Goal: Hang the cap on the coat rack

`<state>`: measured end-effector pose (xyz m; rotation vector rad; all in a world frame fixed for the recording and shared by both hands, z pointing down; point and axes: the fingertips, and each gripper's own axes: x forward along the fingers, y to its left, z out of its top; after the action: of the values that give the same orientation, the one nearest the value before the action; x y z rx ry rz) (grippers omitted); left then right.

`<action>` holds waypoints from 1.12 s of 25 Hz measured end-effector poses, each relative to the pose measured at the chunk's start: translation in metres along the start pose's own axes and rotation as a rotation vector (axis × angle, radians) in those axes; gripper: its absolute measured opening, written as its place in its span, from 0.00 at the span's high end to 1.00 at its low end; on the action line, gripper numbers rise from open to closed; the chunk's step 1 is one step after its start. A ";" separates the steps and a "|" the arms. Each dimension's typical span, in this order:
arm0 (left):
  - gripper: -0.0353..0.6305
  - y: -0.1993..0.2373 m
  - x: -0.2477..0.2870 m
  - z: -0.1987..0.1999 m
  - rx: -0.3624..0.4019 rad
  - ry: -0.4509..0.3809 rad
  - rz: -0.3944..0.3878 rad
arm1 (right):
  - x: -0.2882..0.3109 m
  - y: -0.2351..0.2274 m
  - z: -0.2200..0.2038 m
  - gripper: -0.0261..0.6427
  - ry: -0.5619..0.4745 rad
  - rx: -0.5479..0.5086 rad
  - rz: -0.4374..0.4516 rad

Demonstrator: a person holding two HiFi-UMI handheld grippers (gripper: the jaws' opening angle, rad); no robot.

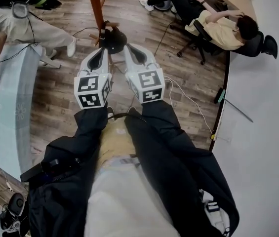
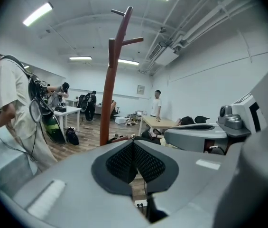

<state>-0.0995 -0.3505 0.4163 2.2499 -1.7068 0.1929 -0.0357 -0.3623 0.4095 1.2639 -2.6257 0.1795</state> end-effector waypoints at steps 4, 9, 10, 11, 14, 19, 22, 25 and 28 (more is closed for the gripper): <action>0.95 -0.014 -0.001 0.016 0.019 -0.037 -0.026 | -0.014 0.000 0.022 0.96 -0.055 -0.011 -0.015; 0.95 -0.033 -0.005 0.033 0.037 -0.076 -0.045 | -0.035 -0.011 0.039 0.96 -0.116 0.002 -0.056; 0.95 -0.035 -0.006 0.037 0.041 -0.083 -0.047 | -0.038 -0.013 0.043 0.96 -0.130 0.012 -0.065; 0.95 -0.037 -0.007 0.041 0.044 -0.091 -0.048 | -0.040 -0.015 0.046 0.96 -0.142 0.021 -0.074; 0.95 -0.044 -0.008 0.052 0.053 -0.107 -0.048 | -0.045 -0.019 0.054 0.96 -0.161 0.029 -0.083; 0.95 -0.046 -0.006 0.053 0.071 -0.110 -0.053 | -0.047 -0.020 0.061 0.96 -0.173 0.016 -0.079; 0.95 -0.050 -0.005 0.053 0.063 -0.113 -0.076 | -0.048 -0.021 0.063 0.96 -0.178 0.016 -0.082; 0.95 -0.054 -0.004 0.052 0.067 -0.114 -0.090 | -0.049 -0.022 0.063 0.96 -0.184 0.014 -0.085; 0.95 -0.055 -0.006 0.055 0.071 -0.117 -0.089 | -0.050 -0.022 0.065 0.96 -0.190 0.012 -0.086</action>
<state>-0.0526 -0.3496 0.3542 2.4274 -1.6770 0.1056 0.0026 -0.3517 0.3343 1.4614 -2.7221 0.0632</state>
